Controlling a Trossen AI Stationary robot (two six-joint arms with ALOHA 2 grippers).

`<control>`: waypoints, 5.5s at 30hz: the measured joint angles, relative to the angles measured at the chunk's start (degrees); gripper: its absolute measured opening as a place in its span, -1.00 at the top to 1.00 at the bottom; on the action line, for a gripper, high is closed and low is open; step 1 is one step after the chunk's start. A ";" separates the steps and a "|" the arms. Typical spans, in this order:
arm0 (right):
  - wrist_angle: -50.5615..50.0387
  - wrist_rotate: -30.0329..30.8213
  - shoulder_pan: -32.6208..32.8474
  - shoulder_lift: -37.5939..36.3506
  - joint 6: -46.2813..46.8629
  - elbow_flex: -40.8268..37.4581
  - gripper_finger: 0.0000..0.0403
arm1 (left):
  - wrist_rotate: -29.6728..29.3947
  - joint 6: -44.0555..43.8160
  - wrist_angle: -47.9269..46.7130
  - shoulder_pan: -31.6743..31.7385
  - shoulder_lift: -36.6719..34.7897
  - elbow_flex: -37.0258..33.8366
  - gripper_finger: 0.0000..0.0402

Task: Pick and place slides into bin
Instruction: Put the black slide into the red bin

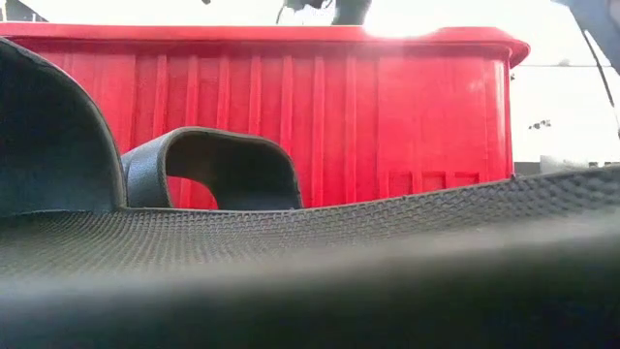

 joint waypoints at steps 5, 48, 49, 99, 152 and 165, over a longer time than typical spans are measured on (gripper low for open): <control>-1.77 -2.75 1.25 -7.65 0.01 0.00 0.24 | 0.01 -1.15 0.02 0.00 0.00 0.00 -0.10; -17.12 2.11 52.92 -12.88 12.77 -0.16 0.24 | 3.54 -7.22 5.57 0.02 1.55 0.00 -0.10; -16.88 4.50 52.90 -10.52 11.14 -0.17 0.24 | 3.93 -7.37 5.55 0.02 1.55 0.00 -0.10; 19.24 -7.83 39.91 13.60 -11.20 -0.13 0.24 | 8.87 -5.36 3.82 -0.01 1.55 0.02 -0.10; 21.68 -14.66 37.19 14.43 -10.95 -0.13 0.24 | 8.69 -3.76 3.82 0.00 1.55 0.02 -0.10; 25.54 -18.19 34.75 14.43 -13.97 -0.13 0.24 | 8.68 -3.76 3.82 -0.01 1.55 0.02 -0.10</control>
